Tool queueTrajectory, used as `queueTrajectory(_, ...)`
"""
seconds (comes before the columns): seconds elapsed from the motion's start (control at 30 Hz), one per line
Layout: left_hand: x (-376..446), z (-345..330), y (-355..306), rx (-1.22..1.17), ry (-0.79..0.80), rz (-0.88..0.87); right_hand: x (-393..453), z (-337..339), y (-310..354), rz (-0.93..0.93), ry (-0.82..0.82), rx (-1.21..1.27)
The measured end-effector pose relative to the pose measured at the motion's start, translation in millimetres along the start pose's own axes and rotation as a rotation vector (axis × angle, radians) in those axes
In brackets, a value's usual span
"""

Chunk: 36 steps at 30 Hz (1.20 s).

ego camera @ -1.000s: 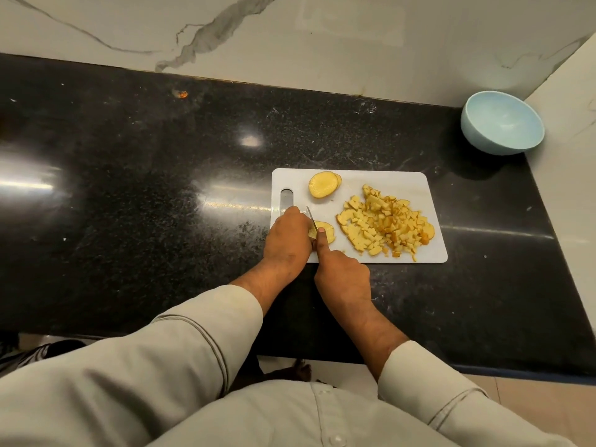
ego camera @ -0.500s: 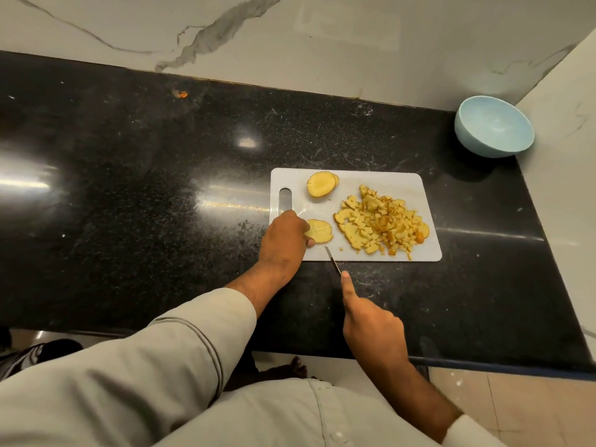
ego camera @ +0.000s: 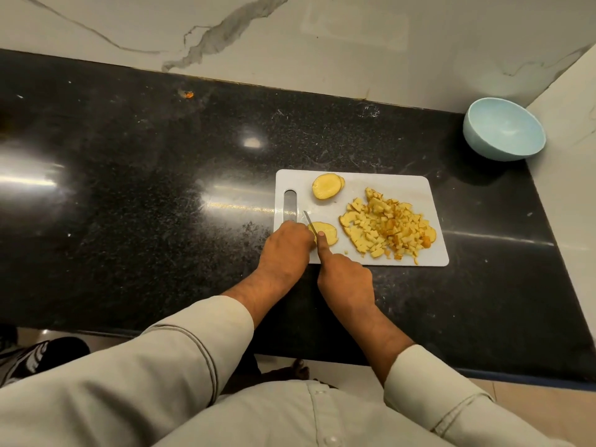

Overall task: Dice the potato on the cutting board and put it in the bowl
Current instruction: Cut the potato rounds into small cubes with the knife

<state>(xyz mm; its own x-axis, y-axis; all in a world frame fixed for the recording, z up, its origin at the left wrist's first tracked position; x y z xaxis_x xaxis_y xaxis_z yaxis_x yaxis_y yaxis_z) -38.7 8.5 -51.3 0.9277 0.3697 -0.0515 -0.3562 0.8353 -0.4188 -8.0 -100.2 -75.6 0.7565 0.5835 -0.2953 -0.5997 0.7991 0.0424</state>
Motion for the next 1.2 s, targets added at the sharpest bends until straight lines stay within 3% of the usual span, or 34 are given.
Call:
queueTrajectory(0.43, 3, -6, -8, 0.092, 0.014, -0.01, -31, -8, -6, -0.008, 0.026, -0.027)
queueTrajectory(0.7, 1, -3, 6, -0.086, 0.007, 0.067, -80, -21, -30, -0.006, 0.023, 0.0)
queueTrajectory(0.9, -5, 2, 9, -0.116, -0.024, 0.043, -55, 4, -20, -0.008, -0.067, -0.033)
queueTrajectory(1.2, -2, 5, 3, 0.002, -0.009, -0.012, -14, 1, 4, 0.044, -0.008, -0.03)
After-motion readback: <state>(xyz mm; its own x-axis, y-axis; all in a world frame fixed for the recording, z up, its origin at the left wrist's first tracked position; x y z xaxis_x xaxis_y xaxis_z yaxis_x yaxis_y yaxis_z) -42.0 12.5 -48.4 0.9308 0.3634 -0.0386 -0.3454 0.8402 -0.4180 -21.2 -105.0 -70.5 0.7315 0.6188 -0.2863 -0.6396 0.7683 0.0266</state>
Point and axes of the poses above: each hand's wrist, its own x-axis towards the middle knuckle, its own z-axis out of the back of the hand, y = z × x, the point moved 5 cm from there along x, towards the middle knuckle, and after that the axes turned 4 degrees about -x, right-handed, at the moved point
